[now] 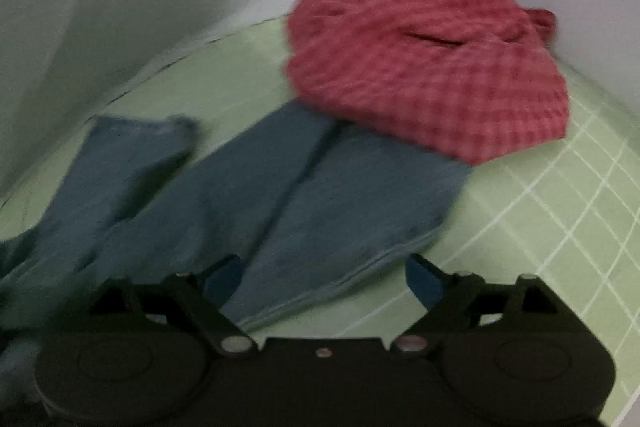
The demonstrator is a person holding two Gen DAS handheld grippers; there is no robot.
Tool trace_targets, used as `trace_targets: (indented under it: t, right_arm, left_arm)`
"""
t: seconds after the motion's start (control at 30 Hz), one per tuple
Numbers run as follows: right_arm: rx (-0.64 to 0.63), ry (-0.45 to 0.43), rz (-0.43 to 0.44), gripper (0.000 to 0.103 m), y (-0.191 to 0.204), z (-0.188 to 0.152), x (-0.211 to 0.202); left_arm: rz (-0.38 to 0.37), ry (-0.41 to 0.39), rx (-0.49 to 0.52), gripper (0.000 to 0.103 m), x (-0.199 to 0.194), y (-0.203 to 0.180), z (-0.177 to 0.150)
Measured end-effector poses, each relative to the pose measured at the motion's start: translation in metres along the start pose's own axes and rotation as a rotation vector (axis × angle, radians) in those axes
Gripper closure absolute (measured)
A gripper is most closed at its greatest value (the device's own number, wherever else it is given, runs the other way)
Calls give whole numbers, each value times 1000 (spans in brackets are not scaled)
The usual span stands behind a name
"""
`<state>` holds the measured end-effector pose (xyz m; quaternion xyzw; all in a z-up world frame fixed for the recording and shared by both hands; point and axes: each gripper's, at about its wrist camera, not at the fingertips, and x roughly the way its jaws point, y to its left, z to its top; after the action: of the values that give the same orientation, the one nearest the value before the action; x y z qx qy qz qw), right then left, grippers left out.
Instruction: Fold clothes
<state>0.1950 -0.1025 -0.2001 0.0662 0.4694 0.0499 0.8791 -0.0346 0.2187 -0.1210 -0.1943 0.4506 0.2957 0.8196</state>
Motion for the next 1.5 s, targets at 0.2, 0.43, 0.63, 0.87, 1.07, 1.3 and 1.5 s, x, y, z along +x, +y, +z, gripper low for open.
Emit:
trace_targets:
  t: [0.2, 0.43, 0.63, 0.87, 1.07, 1.3, 1.5]
  right_arm:
    - [-27, -4, -38, 8, -8, 15, 21]
    - [-142, -95, -56, 51, -2, 41, 39]
    - [-250, -142, 41, 92, 3, 106, 85]
    - [-204, -269, 95, 95, 29, 162, 73]
    - [-144, -133, 138, 97, 26, 108, 54]
    - [-69, -289, 404, 97, 29, 82, -55]
    - [-92, -326, 411, 97, 46, 68, -85]
  left_arm:
    - [50, 31, 18, 8, 37, -12, 13]
    - [56, 95, -31, 6, 69, -26, 22]
    - [86, 98, 12, 33, 77, -46, 21]
    - [64, 52, -19, 78, 58, -42, 20]
    - [74, -27, -87, 80, 21, -18, 18]
    - [130, -177, -186, 80, -49, 39, 24]
    - [222, -214, -227, 81, -67, 90, 23]
